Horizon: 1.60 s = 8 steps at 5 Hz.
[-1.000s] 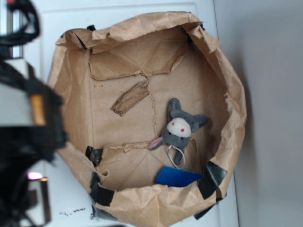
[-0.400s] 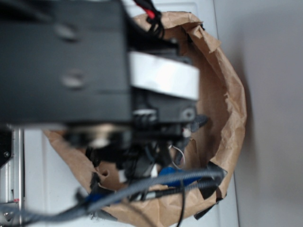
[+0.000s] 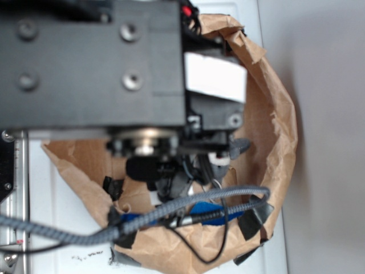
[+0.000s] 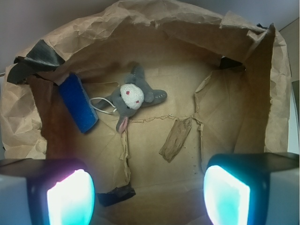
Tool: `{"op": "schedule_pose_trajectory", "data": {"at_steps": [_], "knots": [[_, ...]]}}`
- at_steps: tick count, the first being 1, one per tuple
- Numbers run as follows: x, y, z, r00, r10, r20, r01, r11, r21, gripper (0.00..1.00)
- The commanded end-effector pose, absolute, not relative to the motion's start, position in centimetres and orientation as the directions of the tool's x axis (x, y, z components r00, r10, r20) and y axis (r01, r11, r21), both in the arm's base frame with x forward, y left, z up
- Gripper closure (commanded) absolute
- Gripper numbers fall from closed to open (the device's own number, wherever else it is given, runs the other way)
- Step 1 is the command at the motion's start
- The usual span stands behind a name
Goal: Grab the wood chip.
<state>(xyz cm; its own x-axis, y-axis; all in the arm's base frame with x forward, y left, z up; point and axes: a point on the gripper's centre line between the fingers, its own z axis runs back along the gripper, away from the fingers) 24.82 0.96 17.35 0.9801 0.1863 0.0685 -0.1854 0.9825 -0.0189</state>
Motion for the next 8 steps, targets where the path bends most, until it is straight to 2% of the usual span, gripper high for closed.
{"op": "schedule_pose_trajectory", "data": {"at_steps": [1,2,3,5,6,8], "knots": [[25.0,1.4,18.6,0.974,0.194,0.115,-0.192,0.981,-0.024,0.0],[26.0,2.6,15.6,0.962,0.267,0.05,-0.266,0.964,-0.023,0.0],[25.9,3.3,13.0,0.942,0.333,0.041,-0.328,0.94,-0.09,0.0],[24.4,4.7,11.0,0.882,0.462,0.098,-0.451,0.885,-0.114,0.0],[24.9,4.6,8.7,0.871,0.473,0.132,-0.468,0.881,-0.065,0.0],[24.7,4.8,7.1,0.857,0.483,0.178,-0.483,0.874,-0.048,0.0]]}}
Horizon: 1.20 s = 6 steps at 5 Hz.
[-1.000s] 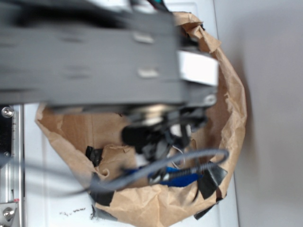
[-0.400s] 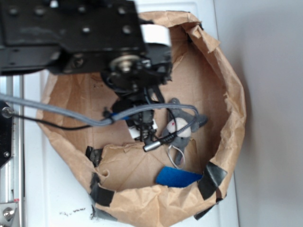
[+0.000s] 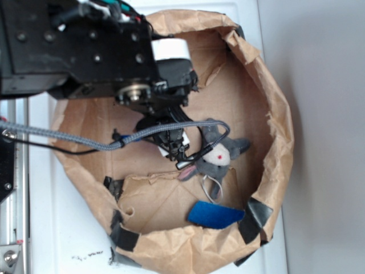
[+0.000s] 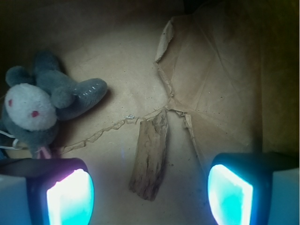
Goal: Grab the wood chip.
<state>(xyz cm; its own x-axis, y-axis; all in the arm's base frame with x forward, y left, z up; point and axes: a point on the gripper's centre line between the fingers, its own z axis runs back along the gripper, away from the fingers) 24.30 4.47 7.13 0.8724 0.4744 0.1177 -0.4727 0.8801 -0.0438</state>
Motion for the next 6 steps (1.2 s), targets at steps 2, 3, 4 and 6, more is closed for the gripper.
{"op": "schedule_pose_trajectory", "data": {"at_steps": [2,3,4,6], "knots": [[24.3,4.2,4.5,0.868,0.447,0.218,-0.459,0.888,0.006,0.0],[24.1,3.4,3.2,0.876,0.431,0.216,-0.452,0.89,0.06,0.0],[24.1,3.0,2.5,0.878,0.428,0.217,-0.454,0.887,0.085,0.6],[24.7,3.4,3.2,0.857,0.468,0.218,-0.493,0.867,0.077,1.0]]}}
